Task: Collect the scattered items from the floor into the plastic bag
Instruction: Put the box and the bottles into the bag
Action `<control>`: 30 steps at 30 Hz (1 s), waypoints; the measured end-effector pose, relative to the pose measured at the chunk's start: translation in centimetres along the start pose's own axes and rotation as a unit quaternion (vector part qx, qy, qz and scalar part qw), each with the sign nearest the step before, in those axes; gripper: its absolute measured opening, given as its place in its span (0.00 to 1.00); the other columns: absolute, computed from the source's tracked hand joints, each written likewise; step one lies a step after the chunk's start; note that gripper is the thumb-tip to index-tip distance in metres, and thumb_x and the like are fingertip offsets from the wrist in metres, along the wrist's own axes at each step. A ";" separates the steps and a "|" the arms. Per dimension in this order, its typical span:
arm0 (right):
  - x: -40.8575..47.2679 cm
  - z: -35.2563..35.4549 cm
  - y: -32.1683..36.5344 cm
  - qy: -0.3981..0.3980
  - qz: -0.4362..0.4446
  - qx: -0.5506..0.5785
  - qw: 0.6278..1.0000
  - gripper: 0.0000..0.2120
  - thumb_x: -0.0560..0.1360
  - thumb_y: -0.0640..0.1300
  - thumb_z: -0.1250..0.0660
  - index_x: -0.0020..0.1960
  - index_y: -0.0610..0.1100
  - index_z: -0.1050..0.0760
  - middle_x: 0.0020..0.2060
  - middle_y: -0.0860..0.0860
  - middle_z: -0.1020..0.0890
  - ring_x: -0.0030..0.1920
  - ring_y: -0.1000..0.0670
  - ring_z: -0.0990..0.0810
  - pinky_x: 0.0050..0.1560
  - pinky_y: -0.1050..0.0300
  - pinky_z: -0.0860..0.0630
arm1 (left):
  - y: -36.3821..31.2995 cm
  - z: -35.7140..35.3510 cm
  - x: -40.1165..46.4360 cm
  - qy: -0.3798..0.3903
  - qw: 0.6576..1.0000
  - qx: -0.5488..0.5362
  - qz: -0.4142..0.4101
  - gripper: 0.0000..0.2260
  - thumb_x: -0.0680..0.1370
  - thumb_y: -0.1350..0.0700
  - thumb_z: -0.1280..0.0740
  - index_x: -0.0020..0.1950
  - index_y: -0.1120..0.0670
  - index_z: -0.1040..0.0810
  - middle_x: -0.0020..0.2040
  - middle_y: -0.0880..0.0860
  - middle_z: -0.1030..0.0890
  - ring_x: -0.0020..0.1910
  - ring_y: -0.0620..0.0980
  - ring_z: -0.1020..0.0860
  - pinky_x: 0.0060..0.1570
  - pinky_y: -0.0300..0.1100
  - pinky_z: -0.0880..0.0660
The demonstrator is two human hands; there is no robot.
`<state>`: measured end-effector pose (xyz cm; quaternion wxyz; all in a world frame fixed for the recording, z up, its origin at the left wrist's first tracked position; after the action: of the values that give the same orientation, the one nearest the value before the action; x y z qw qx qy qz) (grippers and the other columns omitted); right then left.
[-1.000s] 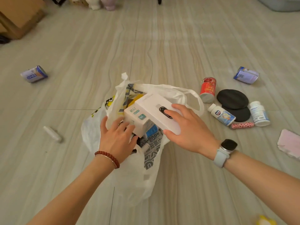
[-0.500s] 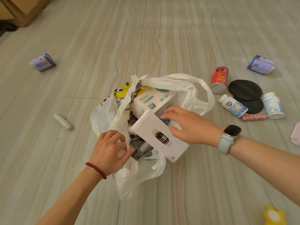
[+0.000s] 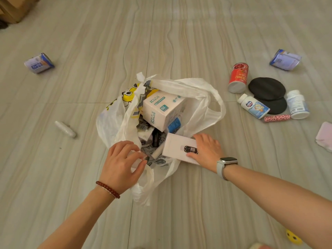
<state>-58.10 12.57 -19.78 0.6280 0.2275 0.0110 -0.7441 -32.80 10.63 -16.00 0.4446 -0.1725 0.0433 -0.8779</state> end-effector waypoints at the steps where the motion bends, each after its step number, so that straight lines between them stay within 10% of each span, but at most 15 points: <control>1: -0.3 -0.5 -0.6 0.010 -0.021 -0.002 1.000 0.32 0.70 0.58 0.34 0.67 0.44 0.40 0.64 0.46 0.31 0.65 0.45 0.33 0.61 0.50 0.36 | 0.0 -0.1 -0.1 0.002 1.000 0.001 0.003 0.10 0.72 0.48 0.38 0.41 0.52 0.20 0.43 0.51 0.19 0.54 0.50 0.29 0.55 0.43 0.35; 6: -1.1 -1.4 -1.3 0.041 -0.026 -0.021 0.999 0.26 0.73 0.58 0.37 0.65 0.45 0.36 0.60 0.46 0.27 0.62 0.45 0.30 0.58 0.50 0.35 | 0.1 -0.7 -0.6 0.009 1.000 0.003 0.020 0.11 0.73 0.48 0.39 0.43 0.52 0.20 0.46 0.53 0.19 0.56 0.50 0.30 0.57 0.45 0.36; 13: -3.1 4.2 3.1 -0.124 0.155 0.124 0.972 0.22 0.76 0.47 0.46 0.69 0.43 0.38 0.59 0.45 0.27 0.51 0.43 0.25 0.46 0.55 0.31 | 0.3 -0.4 -0.6 -0.029 0.999 -0.010 0.026 0.11 0.73 0.50 0.39 0.40 0.55 0.21 0.44 0.54 0.19 0.54 0.50 0.28 0.55 0.44 0.34; 19: -1.3 4.2 8.7 -0.080 0.160 0.027 0.984 0.15 0.77 0.46 0.45 0.62 0.44 0.38 0.57 0.45 0.24 0.50 0.41 0.23 0.40 0.53 0.31 | 1.2 0.7 -0.3 -0.074 0.995 0.000 0.064 0.11 0.73 0.53 0.39 0.36 0.58 0.22 0.39 0.55 0.20 0.47 0.50 0.29 0.47 0.42 0.32; 25: 1.7 3.5 12.8 -0.069 0.134 0.167 0.975 0.12 0.77 0.46 0.41 0.57 0.41 0.34 0.54 0.44 0.24 0.49 0.43 0.24 0.41 0.53 0.31 | 2.8 2.2 -0.6 -0.120 0.989 0.025 0.087 0.12 0.73 0.54 0.38 0.35 0.60 0.24 0.37 0.57 0.21 0.43 0.51 0.31 0.43 0.42 0.32; 30: 2.3 2.0 11.5 -0.150 0.285 -0.042 0.946 0.13 0.74 0.48 0.39 0.54 0.42 0.25 0.54 0.45 0.21 0.54 0.43 0.23 0.55 0.48 0.24 | 3.2 1.9 -0.9 -0.087 0.992 0.033 0.083 0.11 0.73 0.53 0.39 0.39 0.59 0.22 0.43 0.56 0.20 0.48 0.52 0.29 0.48 0.44 0.29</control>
<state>-48.14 7.36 -15.74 0.8173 0.0804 -0.1168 -0.5585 -29.20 9.63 -15.15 0.5231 -0.2297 -0.0104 -0.8206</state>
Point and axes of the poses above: each hand's wrist, its own x-axis towards the middle knuckle, its own z-axis out of the back of the hand, y = z × x, the point moved 2 cm from there along x, towards the middle knuckle
